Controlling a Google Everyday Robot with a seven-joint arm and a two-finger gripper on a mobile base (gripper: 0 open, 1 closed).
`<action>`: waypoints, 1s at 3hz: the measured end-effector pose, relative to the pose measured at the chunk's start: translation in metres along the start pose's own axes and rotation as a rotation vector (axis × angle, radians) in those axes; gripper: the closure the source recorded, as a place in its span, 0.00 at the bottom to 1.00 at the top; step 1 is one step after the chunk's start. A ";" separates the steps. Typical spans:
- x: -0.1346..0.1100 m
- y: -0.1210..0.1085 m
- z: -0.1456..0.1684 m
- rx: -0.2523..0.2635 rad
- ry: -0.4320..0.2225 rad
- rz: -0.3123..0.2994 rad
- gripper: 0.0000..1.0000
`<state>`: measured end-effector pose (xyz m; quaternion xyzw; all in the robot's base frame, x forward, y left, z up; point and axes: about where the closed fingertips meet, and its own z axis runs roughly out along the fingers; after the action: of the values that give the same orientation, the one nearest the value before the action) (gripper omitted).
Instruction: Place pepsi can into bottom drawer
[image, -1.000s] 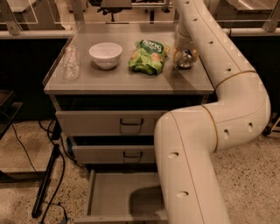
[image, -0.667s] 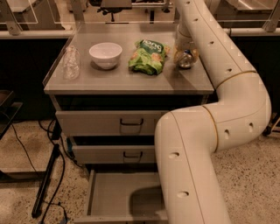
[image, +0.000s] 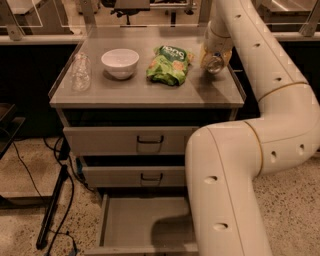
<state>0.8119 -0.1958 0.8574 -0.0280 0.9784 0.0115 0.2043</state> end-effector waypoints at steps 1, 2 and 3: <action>0.003 -0.004 -0.018 -0.074 -0.025 -0.023 1.00; 0.003 -0.004 -0.018 -0.074 -0.025 -0.024 1.00; 0.000 0.003 -0.028 -0.093 -0.044 -0.054 1.00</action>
Offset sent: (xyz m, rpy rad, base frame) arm -0.0117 -0.0056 0.0162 0.0506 -0.0154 0.0428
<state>0.8010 -0.1942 0.8832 -0.0637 0.9710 0.0522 0.2243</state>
